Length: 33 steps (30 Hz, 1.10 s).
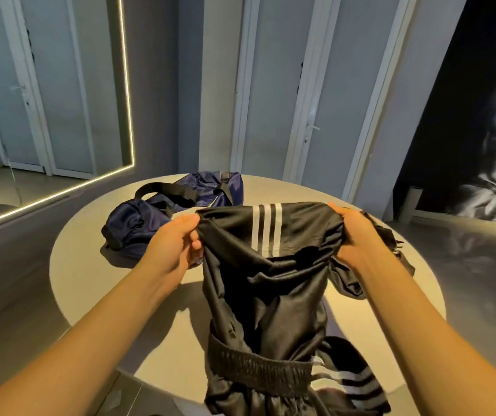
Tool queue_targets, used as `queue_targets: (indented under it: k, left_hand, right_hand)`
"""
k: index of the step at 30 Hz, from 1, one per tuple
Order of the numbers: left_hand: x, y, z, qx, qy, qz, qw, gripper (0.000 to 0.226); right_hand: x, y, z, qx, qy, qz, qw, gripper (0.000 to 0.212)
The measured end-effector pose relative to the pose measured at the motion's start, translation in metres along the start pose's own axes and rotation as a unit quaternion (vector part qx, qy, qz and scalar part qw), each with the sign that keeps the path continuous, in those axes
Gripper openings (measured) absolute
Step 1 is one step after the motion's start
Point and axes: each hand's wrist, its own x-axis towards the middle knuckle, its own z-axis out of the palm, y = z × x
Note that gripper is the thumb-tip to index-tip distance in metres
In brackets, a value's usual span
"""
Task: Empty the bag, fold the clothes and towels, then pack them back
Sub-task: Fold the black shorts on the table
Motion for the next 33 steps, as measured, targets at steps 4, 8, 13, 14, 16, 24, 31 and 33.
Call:
queue_targets:
  k: [4,8,13,14,16,24,31,33]
  left_hand:
    - [0.010,-0.018,-0.006,0.181,0.091,0.025,0.979,0.007]
    - [-0.018,-0.042,-0.004,0.332,0.053,0.209,0.918,0.012]
    - [-0.038,-0.087,0.000,0.596,-0.113,0.293,0.739,0.054]
    - [-0.040,-0.094,-0.001,0.611,-0.115,0.292,0.727,0.059]
    - [-0.041,-0.101,-0.006,0.589,-0.110,0.290,0.746,0.055]
    - [-0.041,-0.120,-0.021,0.544,-0.097,0.318,0.770,0.012]
    - [-0.046,-0.123,-0.024,0.531,-0.057,0.392,0.749,0.009]
    - [-0.047,-0.122,-0.025,0.509,-0.040,0.393,0.765,0.009]
  right_hand:
    - [0.019,0.032,-0.012,-0.310,0.071,-0.141,0.937,0.026]
    - [0.009,0.057,-0.012,-0.515,0.089,-0.362,0.772,0.018]
    - [-0.006,0.072,0.008,-0.705,0.008,-0.217,0.675,0.057]
    - [-0.003,0.075,0.006,-0.741,0.013,-0.178,0.647,0.059]
    - [0.004,0.080,-0.001,-0.764,-0.005,-0.125,0.633,0.064]
    - [0.009,0.083,-0.008,-0.571,-0.158,-0.074,0.802,0.046]
    - [0.020,0.020,-0.008,-0.299,-0.057,-0.076,0.949,0.031]
    - [0.027,0.008,-0.017,-0.165,-0.013,-0.057,0.984,0.023]
